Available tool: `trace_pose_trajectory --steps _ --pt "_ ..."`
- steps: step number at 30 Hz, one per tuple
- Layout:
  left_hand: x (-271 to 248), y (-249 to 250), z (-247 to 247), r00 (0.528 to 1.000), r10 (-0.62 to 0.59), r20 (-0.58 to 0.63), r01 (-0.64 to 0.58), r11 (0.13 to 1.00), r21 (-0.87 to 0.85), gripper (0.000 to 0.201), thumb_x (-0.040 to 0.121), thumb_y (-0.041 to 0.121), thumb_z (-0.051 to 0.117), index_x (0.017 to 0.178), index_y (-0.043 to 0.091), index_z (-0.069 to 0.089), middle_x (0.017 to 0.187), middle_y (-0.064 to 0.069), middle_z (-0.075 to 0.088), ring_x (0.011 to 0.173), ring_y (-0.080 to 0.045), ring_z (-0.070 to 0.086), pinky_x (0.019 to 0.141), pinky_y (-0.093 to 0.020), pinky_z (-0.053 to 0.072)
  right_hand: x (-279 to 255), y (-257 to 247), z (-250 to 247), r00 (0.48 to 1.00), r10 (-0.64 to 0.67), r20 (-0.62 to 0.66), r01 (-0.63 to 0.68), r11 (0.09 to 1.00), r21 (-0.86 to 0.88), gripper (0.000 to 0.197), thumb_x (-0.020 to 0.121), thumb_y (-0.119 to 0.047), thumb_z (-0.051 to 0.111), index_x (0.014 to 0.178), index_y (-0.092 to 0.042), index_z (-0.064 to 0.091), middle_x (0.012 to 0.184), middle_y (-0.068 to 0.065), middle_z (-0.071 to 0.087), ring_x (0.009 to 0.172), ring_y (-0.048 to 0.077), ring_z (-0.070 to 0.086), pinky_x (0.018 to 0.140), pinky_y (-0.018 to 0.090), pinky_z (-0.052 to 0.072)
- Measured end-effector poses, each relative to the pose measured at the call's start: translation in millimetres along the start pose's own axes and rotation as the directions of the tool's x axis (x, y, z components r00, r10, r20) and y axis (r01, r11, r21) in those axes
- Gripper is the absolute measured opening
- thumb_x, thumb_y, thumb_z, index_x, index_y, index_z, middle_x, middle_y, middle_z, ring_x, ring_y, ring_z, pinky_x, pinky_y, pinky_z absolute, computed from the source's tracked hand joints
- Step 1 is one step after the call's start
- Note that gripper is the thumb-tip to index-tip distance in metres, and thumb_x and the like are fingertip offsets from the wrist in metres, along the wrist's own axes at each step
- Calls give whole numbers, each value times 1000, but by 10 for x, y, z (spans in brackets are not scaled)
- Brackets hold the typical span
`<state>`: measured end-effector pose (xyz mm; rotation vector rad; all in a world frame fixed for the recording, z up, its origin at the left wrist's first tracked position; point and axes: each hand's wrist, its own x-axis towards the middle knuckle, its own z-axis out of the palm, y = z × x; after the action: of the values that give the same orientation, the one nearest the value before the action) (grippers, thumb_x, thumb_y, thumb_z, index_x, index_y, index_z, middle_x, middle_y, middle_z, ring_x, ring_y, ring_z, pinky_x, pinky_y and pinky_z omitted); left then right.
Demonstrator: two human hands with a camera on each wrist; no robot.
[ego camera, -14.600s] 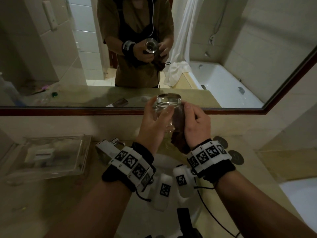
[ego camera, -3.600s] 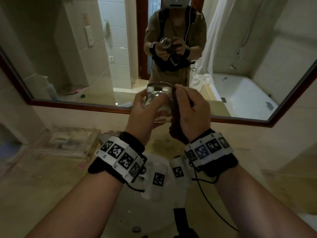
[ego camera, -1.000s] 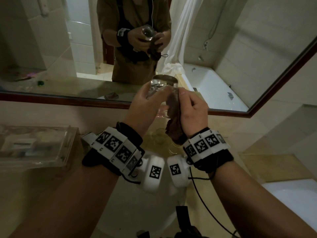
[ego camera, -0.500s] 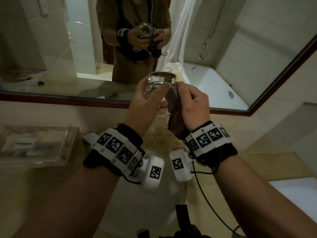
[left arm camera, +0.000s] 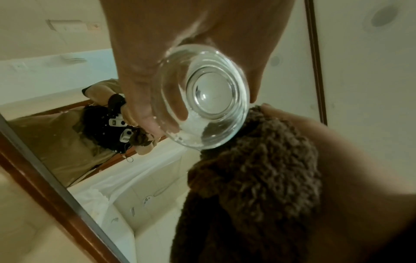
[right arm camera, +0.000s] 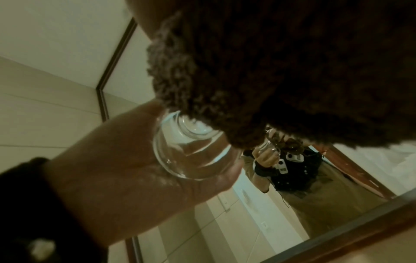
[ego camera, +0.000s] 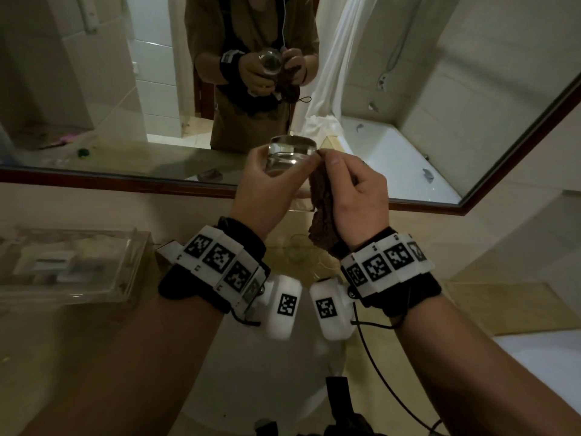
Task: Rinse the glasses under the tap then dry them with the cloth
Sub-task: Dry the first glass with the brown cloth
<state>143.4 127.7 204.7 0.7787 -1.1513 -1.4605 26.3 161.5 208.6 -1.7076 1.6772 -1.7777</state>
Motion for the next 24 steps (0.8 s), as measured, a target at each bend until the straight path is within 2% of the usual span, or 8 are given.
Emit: trace_pose_trajectory --steps 4,7,11,15,18,20,22,24 --pt "-16 30 31 999 -28 31 30 998 -47 48 83 30 74 122 15 51 105 -5 69 83 -22 71 75 -42 60 -11 10 -35 999 -17 -38 18 999 41 20 95 -22 48 93 -25 68 84 -9 69 81 3 62 76 20 49" --pt "-48 6 71 998 -10 57 14 998 -67 39 84 30 72 117 17 54 99 -5 69 85 -21 69 73 -38 59 15 55 -55 999 39 0 -39 999 29 34 98 -20 48 67 -30 59 59 -19 58 60 -1 51 60 15 40" --pt "-35 9 62 995 25 95 -25 1000 0 21 92 29 64 110 18 62 99 -1 70 86 -12 68 68 -25 56 27 101 -59 999 38 -1 -38 999 -9 36 98 -21 49 66 -35 57 57 -19 56 59 -1 50 60 17 38" --pt "-47 13 89 985 99 142 -113 989 99 24 96 25 58 117 13 56 100 0 68 87 -6 66 77 -20 53 -12 82 -54 999 46 -18 -47 997 -62 29 98 -18 49 73 -27 62 65 -17 56 64 -4 52 63 11 39" --pt "-62 -1 89 985 127 115 -141 982 122 33 89 24 69 118 19 53 104 3 67 93 -3 66 80 -19 53 -29 47 -50 999 48 -25 -49 999 -18 23 97 -22 49 86 -22 70 74 -9 65 72 8 60 69 28 48" --pt "-43 10 69 988 141 59 -147 984 97 35 88 19 69 118 20 52 102 2 66 85 0 66 71 -16 52 -31 19 -51 999 38 -20 -38 999 24 25 95 -28 48 93 -20 72 81 1 69 78 18 64 72 37 52" --pt "-19 21 58 993 119 27 -120 992 50 36 88 17 68 119 20 50 101 2 65 79 1 65 63 -14 51 -59 29 -68 999 17 -30 -16 999 32 27 94 -29 47 99 -19 71 87 3 70 83 19 64 77 37 52" --pt "-31 17 68 993 101 59 -103 994 42 40 88 17 68 123 18 49 104 1 65 85 -2 66 68 -17 53 -97 44 -94 999 12 -49 -10 999 31 26 95 -26 47 101 -17 70 92 2 69 89 14 63 81 31 50"
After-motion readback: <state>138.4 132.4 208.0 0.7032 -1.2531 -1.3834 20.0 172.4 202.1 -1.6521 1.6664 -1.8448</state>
